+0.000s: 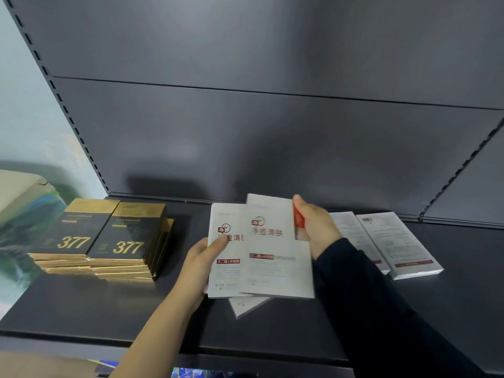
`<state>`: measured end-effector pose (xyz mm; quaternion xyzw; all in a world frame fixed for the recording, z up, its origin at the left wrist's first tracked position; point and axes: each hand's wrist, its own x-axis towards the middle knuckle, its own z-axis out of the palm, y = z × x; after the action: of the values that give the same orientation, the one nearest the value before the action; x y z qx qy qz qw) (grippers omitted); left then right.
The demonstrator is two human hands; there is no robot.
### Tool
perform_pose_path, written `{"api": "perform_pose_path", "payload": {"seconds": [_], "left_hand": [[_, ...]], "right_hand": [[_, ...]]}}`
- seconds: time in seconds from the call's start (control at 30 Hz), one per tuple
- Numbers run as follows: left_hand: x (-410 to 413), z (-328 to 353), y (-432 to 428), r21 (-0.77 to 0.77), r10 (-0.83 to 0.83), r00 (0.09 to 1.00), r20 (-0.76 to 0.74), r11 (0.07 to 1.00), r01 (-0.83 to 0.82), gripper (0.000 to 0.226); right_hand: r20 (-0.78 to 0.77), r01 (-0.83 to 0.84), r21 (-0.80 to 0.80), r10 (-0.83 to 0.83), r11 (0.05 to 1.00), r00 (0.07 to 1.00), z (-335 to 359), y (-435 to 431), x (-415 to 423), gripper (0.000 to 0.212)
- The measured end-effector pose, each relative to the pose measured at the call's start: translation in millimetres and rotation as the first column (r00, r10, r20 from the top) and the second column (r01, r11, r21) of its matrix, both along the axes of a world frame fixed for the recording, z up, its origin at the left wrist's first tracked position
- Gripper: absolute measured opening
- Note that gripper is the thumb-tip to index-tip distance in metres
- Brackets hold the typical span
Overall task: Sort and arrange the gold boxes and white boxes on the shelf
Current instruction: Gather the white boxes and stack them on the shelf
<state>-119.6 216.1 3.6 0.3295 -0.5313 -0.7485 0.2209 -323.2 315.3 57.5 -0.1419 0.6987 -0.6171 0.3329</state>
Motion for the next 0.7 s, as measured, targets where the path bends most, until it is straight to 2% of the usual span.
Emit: {"api": "perform_pose_path", "payload": {"seconds": [0.2,0.33,0.43,0.47,0.53,0.57,0.6,0.63,0.67,0.7], "left_hand": [[-5.6,9.1,3.1,0.008,-0.012,0.998,0.062,1.0,0.012,0.047],[1.8,11.4,1.5,0.064,-0.153,0.985,0.079,0.987,0.148,0.064],[12.4,3.0,-4.2,0.095,-0.114,0.993,0.017,0.989,0.112,0.063],[17.0,-0.7,-5.1,0.16,-0.093,0.995,-0.047,0.982,0.099,0.062],[27.3,-8.5,-4.5,0.342,-0.012,0.982,-0.191,0.937,0.078,0.062],[31.4,-13.2,-3.8,0.409,0.062,0.972,-0.227,0.912,0.037,0.066],[33.3,-17.2,-3.1,0.449,0.133,0.963,-0.236,0.894,-0.014,0.07],[33.6,-19.3,-1.7,0.459,0.191,0.953,-0.234,0.886,-0.065,0.068],[32.8,-18.9,0.5,0.455,0.245,0.941,-0.234,0.883,-0.117,0.058],[32.2,-18.1,2.5,0.446,0.289,0.928,-0.234,0.88,-0.162,0.041]], "right_hand": [[0.223,-0.068,0.069,0.051,0.995,0.973,-7.4,-28.7,30.5,0.04],[0.164,-0.087,0.095,0.071,0.992,0.984,-15.3,-34.4,40.0,0.04],[0.254,-0.107,0.0,0.103,0.994,0.962,-14.0,-34.1,36.4,0.052],[0.217,-0.128,0.021,0.121,0.992,0.969,-15.2,-31.9,31.3,0.058],[-0.024,-0.223,0.296,0.24,0.929,0.97,-19.7,-23.0,22.9,0.073],[-0.114,-0.249,0.48,0.342,0.841,0.933,-24.3,-17.8,21.8,0.08],[-0.14,-0.269,0.614,0.438,0.742,0.888,-28.8,-13.3,24.0,0.085],[-0.141,-0.291,0.691,0.518,0.661,0.843,-31.4,-9.3,29.5,0.086],[-0.13,-0.313,0.716,0.559,0.624,0.819,-34.0,-7.9,35.2,0.084],[-0.127,-0.322,0.711,0.564,0.626,0.816,-36.9,-8.2,38.8,0.081]]}}
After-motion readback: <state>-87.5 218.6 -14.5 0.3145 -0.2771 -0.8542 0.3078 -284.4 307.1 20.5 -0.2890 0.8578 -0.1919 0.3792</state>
